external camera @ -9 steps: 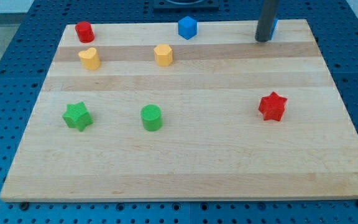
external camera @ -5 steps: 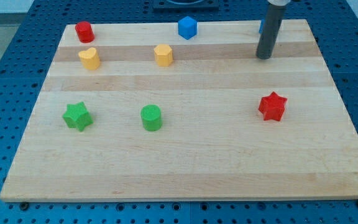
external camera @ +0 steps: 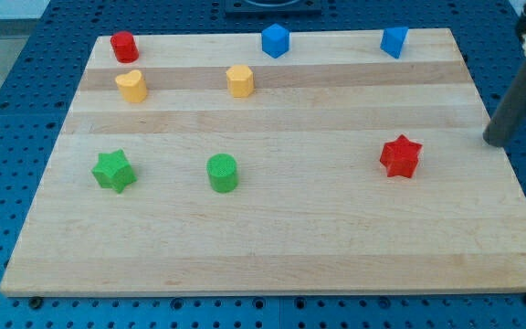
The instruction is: Slide the red star to the center
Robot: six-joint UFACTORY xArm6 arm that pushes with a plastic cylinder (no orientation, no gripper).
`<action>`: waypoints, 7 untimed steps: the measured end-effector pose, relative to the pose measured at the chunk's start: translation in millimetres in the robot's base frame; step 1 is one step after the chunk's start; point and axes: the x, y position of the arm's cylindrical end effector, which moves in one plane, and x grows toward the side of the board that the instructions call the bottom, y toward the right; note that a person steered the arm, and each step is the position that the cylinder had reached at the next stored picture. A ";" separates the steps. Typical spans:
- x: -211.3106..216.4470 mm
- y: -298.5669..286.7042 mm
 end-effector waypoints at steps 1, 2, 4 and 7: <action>15.4 -50.4; 12.6 -122.2; -18.4 -223.6; 29.4 -146.3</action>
